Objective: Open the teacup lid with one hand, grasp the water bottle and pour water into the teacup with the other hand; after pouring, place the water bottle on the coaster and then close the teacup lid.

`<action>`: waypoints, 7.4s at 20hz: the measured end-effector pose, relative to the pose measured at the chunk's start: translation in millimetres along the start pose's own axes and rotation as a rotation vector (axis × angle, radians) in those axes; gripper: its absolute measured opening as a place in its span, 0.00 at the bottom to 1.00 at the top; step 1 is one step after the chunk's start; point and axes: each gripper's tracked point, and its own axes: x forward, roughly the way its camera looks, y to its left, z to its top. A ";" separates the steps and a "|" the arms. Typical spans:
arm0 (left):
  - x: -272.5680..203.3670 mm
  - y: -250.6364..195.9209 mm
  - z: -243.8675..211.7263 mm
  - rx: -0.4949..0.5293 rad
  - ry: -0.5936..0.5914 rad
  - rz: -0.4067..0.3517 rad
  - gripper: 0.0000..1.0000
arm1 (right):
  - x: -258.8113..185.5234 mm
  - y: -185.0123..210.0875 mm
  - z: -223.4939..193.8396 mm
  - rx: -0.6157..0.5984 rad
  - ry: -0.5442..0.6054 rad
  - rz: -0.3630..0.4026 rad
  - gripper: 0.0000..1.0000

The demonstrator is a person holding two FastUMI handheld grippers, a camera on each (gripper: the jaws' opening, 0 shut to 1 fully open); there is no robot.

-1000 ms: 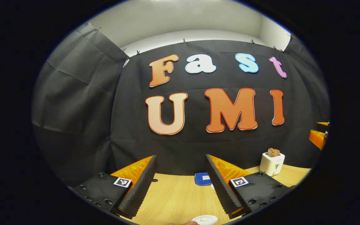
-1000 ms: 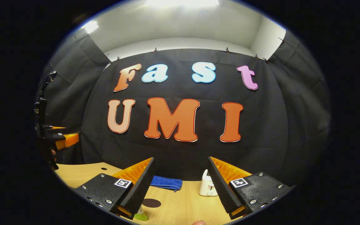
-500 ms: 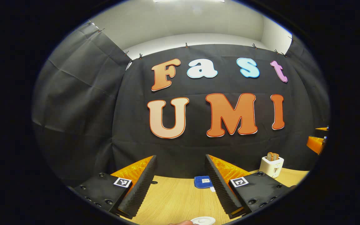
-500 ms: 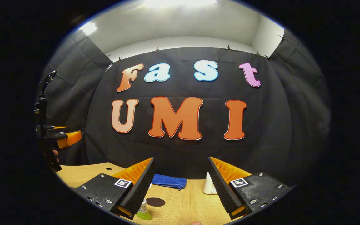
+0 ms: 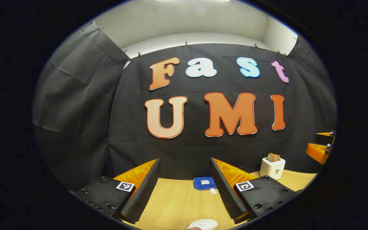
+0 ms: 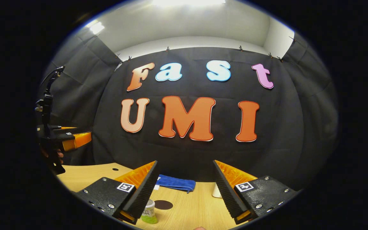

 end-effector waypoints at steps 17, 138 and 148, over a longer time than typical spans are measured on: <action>-27.4 -43.7 -155.4 -0.025 0.273 -0.162 0.97 | -13.0 56.3 -126.7 0.097 0.270 0.156 0.99; -66.6 125.9 -252.2 -0.012 0.398 0.043 0.30 | 92.5 150.6 -143.0 -1.683 -0.175 0.158 0.63; -66.9 131.0 -241.0 0.001 0.381 0.053 0.30 | 103.1 161.6 -110.0 -1.759 -0.268 0.146 0.63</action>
